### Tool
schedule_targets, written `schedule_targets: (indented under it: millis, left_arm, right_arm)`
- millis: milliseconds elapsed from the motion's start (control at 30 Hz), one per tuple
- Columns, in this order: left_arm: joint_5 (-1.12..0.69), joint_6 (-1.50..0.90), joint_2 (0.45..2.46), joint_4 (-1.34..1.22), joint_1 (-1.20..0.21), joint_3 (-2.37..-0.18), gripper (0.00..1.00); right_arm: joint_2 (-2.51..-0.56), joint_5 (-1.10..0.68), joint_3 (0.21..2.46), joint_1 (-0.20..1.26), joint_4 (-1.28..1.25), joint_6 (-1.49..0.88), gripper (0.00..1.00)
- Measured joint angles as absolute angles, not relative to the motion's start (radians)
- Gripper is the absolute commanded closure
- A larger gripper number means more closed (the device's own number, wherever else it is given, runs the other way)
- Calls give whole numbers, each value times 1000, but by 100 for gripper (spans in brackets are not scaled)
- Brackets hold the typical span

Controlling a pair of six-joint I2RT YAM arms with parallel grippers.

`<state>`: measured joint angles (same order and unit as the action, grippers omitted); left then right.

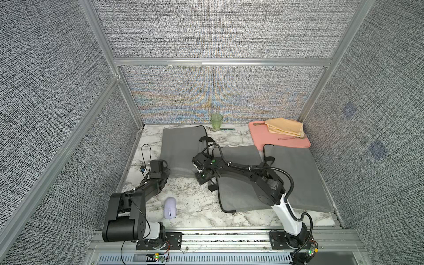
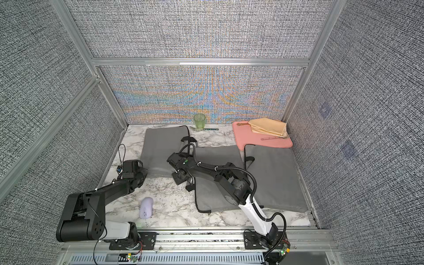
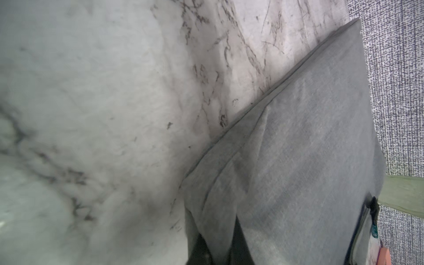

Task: Put the mouse into the laptop bag
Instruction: Unzip the zipper on the zippered laptop bag.

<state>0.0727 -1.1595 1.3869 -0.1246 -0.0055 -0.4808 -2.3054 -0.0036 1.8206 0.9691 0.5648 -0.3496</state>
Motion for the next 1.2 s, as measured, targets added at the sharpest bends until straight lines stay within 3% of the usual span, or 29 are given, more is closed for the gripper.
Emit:
schedule_targets:
  millis: [300, 533, 800, 1200]
  left_arm:
    - [209, -1176, 1298, 34, 3, -481, 100]
    - [243, -1123, 1240, 210, 27, -537, 100]
    - [197, -1097, 1220, 287, 42, -585, 100]
    - [198, -1108, 1243, 286, 48, -595, 100]
  right_arm:
    - [-2412, 28, 2016, 1039, 655, -435, 100]
    - [-2312, 12, 1859, 1082, 592, -440, 100]
    - [-2218, -29, 1664, 1031, 472, -411, 100]
    - [-2328, -53, 1848, 1113, 520, -438, 100]
